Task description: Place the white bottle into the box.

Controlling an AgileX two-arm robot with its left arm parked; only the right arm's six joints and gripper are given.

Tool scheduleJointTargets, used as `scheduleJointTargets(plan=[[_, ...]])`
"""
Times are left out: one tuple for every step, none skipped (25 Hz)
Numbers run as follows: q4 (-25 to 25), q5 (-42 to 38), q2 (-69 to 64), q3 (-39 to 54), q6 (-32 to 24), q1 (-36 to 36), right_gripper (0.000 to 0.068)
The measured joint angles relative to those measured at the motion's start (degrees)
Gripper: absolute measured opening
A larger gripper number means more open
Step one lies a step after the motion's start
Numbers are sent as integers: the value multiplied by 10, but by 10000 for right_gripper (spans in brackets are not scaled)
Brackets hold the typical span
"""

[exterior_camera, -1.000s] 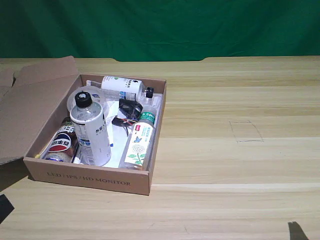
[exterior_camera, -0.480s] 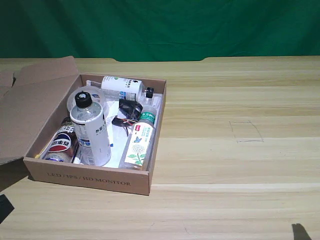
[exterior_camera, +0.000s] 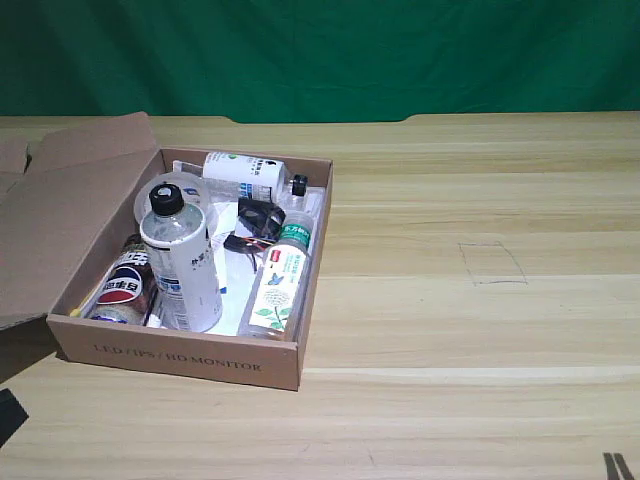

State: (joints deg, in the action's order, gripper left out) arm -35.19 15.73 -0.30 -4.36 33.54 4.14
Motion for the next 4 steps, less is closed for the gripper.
scheduleJointTargets(plan=[[0,0,0,6,21,-7,4],[0,0,0,8,29,-12,4],[-2,-3,0,10,36,-20,4],[-4,-6,0,10,39,-28,4]])
